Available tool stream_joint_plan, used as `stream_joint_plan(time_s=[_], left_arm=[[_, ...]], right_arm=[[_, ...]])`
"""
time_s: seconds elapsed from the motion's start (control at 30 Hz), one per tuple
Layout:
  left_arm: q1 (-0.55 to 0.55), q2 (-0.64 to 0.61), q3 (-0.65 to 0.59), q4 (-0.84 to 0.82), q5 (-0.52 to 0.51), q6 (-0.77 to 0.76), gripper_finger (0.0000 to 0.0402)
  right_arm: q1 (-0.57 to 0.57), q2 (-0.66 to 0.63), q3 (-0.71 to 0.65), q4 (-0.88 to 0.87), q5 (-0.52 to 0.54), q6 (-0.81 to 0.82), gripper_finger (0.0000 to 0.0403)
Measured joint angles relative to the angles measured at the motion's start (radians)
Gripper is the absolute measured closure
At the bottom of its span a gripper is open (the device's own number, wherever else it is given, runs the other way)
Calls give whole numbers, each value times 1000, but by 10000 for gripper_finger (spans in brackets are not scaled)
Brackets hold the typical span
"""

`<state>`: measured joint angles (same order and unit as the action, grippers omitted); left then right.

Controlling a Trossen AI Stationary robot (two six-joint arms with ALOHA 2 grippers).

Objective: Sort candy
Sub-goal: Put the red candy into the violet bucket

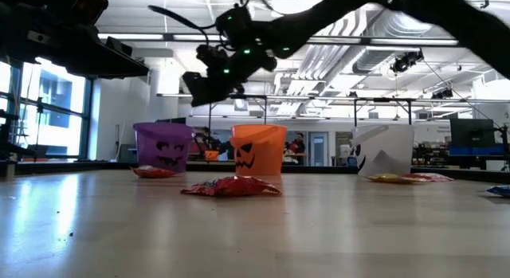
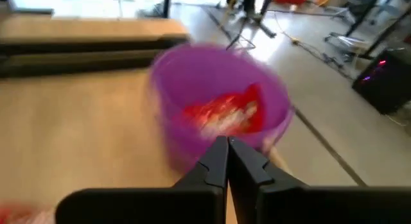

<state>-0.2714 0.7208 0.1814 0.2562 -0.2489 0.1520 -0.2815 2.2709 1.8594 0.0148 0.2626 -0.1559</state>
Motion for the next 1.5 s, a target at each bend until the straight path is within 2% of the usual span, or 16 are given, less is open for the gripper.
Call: stream_joint_plan(time_s=[0.13, 0.23, 0.4, 0.53, 0.7, 0.9, 1.07, 1.17, 1.3, 1.5], left_arm=[[0, 1, 0, -1, 0, -1, 333], [1, 12, 1, 6, 0, -13, 333], [1, 85, 1, 59, 0, -25, 340], [1, 186, 2, 153, 4, -19, 358], [13, 331, 45, 180, 29, -27, 389], [42, 509, 124, 185, 67, -13, 400], [73, 638, 178, 189, 174, -17, 401], [72, 704, 216, 188, 186, 4, 399], [51, 784, 270, 173, 222, 50, 373], [28, 921, 352, 176, 266, 28, 290]], right_arm=[[51, -178, -334, 190, 2, 33, 402], [102, -322, -570, 250, 31, 68, 402], [223, -554, -867, 259, 116, 147, 402], [308, -704, -1018, 179, 154, 243, 403], [376, -859, -1115, -67, 159, 408, 403], [461, -982, -1127, -460, 98, 644, 403], [548, -1014, -1127, -618, -1, 758, 403], [596, -1015, -1127, -651, -21, 820, 403], [630, -1015, -1127, -662, 1, 859, 403], [630, -1015, -1127, -661, 22, 845, 403]])
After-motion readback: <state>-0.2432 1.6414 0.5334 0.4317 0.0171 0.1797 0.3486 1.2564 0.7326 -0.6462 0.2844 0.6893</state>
